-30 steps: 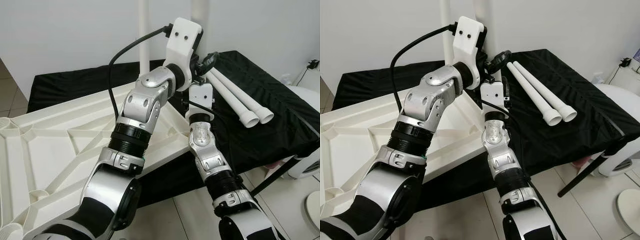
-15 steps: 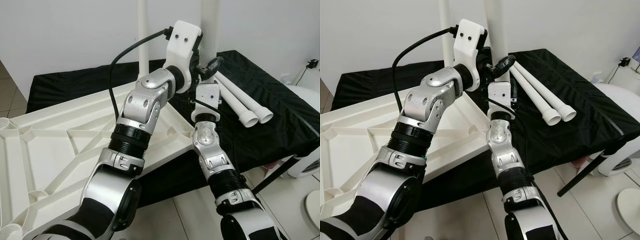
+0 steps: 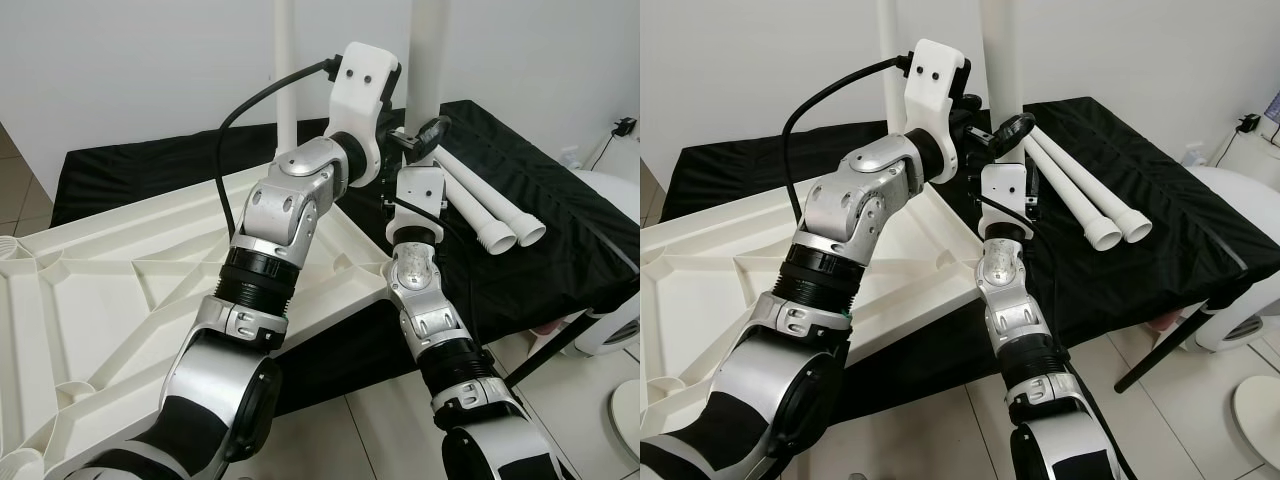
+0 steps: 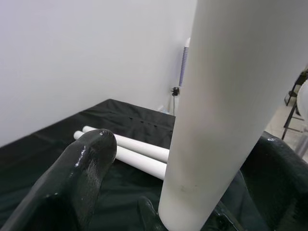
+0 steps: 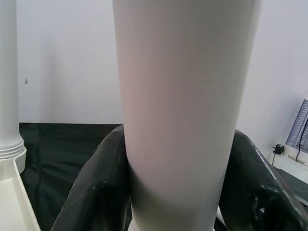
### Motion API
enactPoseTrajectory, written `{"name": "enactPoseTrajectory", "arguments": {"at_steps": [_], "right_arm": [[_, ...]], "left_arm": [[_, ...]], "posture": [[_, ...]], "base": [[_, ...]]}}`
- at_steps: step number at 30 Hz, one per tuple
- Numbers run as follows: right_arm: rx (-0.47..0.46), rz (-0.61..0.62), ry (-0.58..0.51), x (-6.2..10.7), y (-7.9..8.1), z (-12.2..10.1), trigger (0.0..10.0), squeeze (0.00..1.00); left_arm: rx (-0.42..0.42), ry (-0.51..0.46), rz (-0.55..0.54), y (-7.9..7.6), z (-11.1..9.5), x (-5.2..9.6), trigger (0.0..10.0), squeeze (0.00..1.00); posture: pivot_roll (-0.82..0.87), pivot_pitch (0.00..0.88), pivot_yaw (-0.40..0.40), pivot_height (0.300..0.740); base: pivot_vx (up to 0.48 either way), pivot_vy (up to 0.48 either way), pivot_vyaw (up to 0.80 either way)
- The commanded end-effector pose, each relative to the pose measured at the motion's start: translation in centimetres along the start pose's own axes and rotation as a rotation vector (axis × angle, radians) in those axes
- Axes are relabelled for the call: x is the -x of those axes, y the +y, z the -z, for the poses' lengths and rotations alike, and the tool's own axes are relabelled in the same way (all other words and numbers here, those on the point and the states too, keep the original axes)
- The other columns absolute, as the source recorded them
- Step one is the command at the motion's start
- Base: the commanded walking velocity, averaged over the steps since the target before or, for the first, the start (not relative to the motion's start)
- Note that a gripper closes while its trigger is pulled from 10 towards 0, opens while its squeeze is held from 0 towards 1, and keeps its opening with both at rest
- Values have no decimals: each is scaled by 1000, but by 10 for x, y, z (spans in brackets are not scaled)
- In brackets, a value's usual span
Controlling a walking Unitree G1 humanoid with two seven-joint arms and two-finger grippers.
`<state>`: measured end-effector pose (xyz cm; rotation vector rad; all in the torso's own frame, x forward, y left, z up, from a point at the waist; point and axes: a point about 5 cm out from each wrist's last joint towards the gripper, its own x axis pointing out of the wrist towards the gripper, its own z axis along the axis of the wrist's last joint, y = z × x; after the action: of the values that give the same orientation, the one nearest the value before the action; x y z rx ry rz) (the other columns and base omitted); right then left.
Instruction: Building children table
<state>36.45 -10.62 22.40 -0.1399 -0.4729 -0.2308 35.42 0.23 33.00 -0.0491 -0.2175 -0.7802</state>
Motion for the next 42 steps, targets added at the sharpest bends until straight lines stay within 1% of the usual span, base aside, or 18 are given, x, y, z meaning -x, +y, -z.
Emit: {"name": "enactPoseTrajectory", "arguments": {"at_steps": [1, 7, 13, 15, 20, 22, 23, 26, 27, 29, 31, 33, 36, 37, 38, 39, 41, 42], "right_arm": [[-1, 101, 20, -5, -20, 5, 10000, 0], [13, 127, 35, -7, -27, 9, 10000, 0], [18, 139, 42, -6, -31, 11, 10000, 0], [19, 145, 50, -5, -32, 13, 10000, 0], [12, 157, 61, -4, -37, 15, 10000, 0], [7, 163, 65, -4, -40, 16, 10000, 0], [-8, 168, 67, -5, -44, 16, 10000, 0], [-36, 159, 66, -6, -47, 13, 10000, 0], [-36, 159, 66, -6, -47, 13, 10000, 0], [-52, 134, 64, -9, -51, 11, 10000, 0], [-52, 134, 64, -9, -51, 11, 10000, 0], [-60, 102, 63, -11, -55, 9, 10000, 0], [-63, 88, 63, -11, -57, 9, 10000, 0], [-71, 61, 62, -11, -58, 7, 10000, 0], [-72, 35, 60, -12, -59, 5, 10000, 0], [-72, 35, 60, -12, -59, 5, 10000, 0], [-93, -24, 62, -11, -57, 1, 10000, 0], [-93, -24, 62, -11, -57, 1, 10000, 0]], "left_arm": [[12, -17, -176, 23, -5, 10, 10000, 0], [40, -50, -93, 20, -15, 17, 10000, 0], [48, -70, -72, 23, -20, 24, 10000, 0], [78, -96, -55, 23, -26, 28, 10000, 0], [75, -111, -50, 25, -31, 32, 10000, 0], [72, -103, -54, 27, -28, 34, 10000, 0], [60, -81, -67, 30, -22, 37, 10000, 0], [44, -41, -89, 32, -11, 41, 10000, 0], [44, -41, -89, 32, -11, 41, 10000, 0], [18, 9, -122, 36, 5, 45, 10000, 0], [18, 9, -122, 36, 5, 45, 10000, 0], [1, 62, -156, 40, 21, 51, 10000, 0], [-17, 80, -174, 43, 26, 53, 10000, 0], [-30, 99, -189, 44, 31, 56, 10000, 0], [-63, 117, -224, 48, 34, 59, 10000, 0], [-63, 117, -224, 48, 34, 59, 10000, 0], [-80, 153, -297, 57, 43, 64, 10000, 0], [-80, 153, -297, 57, 43, 64, 10000, 0]], "posture": [[-70, 56, 30, 740], [-69, 55, 30, 740], [-69, 47, 35, 740], [-69, 45, 33, 740], [-68, 42, 31, 740], [-67, 38, 30, 740], [-66, 36, 30, 740], [-66, 34, 29, 740], [-66, 34, 29, 740], [-70, 33, 29, 740], [-70, 33, 29, 740], [-70, 33, 29, 740], [-73, 41, 31, 740], [-71, 45, 30, 740], [-74, 49, 33, 740], [-74, 49, 33, 740], [-76, 50, 35, 740], [-76, 50, 35, 740]], "base": [[0, 0, 0], [0, 0, 0], [0, 0, 0], [0, 0, 0], [0, 0, 0], [0, 0, 0], [0, 0, 0], [0, 0, 0], [0, 0, 0], [0, 0, 0], [0, 0, 0], [0, 0, 0], [0, 0, 0], [0, 0, 0], [0, 0, 0], [0, 0, 0], [0, 0, 0], [0, 0, 0]]}}
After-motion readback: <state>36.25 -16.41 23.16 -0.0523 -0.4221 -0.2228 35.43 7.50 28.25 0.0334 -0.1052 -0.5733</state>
